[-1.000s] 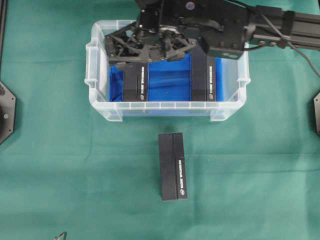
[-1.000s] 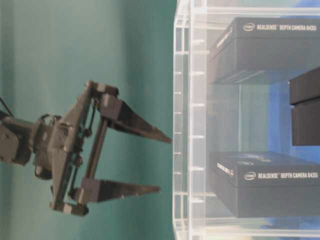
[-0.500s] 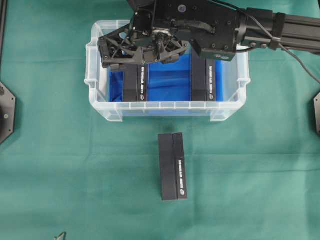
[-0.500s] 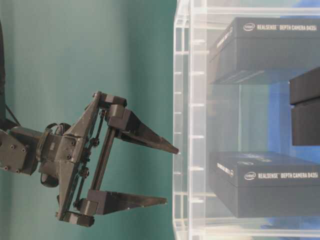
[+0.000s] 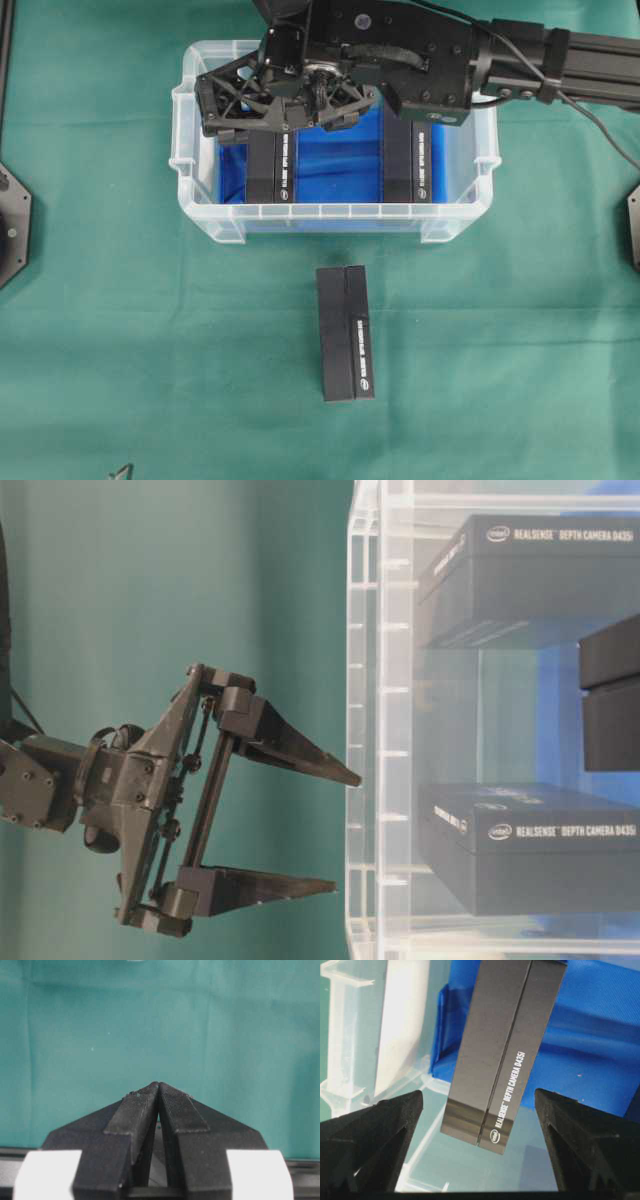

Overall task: Take the box out of the case with the right arm.
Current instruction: 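Lower and close the right gripper on the left black box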

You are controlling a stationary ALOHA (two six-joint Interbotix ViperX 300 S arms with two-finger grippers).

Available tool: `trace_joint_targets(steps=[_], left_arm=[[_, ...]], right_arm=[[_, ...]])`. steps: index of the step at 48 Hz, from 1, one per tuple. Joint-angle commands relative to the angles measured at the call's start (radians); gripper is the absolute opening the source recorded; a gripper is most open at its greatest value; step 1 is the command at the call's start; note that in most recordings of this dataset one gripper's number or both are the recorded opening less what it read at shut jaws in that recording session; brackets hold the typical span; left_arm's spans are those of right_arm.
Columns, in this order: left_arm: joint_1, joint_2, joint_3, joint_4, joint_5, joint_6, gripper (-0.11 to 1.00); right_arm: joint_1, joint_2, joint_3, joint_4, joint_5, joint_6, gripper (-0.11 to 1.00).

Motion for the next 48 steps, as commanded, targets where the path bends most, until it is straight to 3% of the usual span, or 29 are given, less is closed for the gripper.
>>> trace_joint_targets(steps=[1,48], left_arm=[[0.003,0.003,-0.009,0.002,-0.005,0.0,0.02],[0.003,0.002,-0.009,0.002,-0.005,0.0,0.02]], right_arm=[[0.003,-0.02,-0.018,-0.003,-0.006,0.003,0.93],[0.003,-0.009,-0.018,-0.008,-0.025,0.029,0.93]])
